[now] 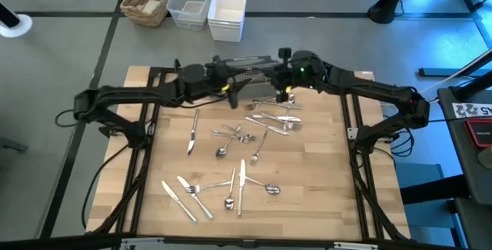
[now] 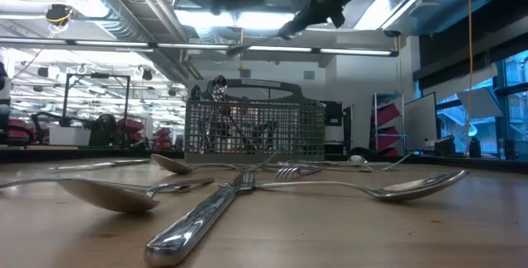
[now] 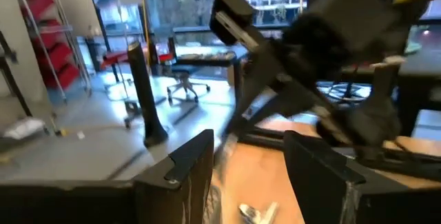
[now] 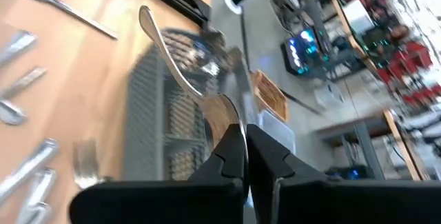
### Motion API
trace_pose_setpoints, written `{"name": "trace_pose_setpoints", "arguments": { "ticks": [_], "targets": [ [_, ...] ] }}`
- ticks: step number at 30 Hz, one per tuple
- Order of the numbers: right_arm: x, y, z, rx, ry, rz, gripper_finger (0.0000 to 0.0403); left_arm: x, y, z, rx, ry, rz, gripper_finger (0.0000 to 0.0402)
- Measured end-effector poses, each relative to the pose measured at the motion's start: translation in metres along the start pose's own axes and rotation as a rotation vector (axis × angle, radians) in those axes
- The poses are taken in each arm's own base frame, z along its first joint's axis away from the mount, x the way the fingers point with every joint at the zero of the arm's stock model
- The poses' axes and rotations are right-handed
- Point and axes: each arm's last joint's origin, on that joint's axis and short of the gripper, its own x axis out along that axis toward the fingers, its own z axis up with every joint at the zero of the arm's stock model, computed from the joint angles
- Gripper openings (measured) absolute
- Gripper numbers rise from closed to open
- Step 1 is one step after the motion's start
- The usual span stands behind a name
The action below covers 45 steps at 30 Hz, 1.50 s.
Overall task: Sort silverware
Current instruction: Put the silver spoon into the silverware rack
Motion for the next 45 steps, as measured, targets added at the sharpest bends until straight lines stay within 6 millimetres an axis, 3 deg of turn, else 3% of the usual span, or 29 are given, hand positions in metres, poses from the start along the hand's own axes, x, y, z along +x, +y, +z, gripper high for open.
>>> {"name": "trace_pose_setpoints", "arguments": {
  "ticks": [7,18,38,45],
  "targets": [
    [-0.002,0.012,0.011,-0.021,-0.027,0.039,0.0001,0.025,-0.006,-0.025,0.019,0.005,0.003,0.0169],
    [0.004,0.018,0.008,0.016,0.005,0.075,0.0001,0.026,-0.015,-0.035,0.032,0.087,-0.028,0.0166],
    [0.004,0.020,0.010,0.089,-0.064,0.146,0.0001,0.026,-0.015,-0.044,0.041,0.171,-0.030,0.0078],
    [0.004,0.019,0.011,0.096,-0.065,0.139,0.0001,0.026,-0.014,-0.044,0.030,0.166,-0.011,0.0026]
  ]
}}
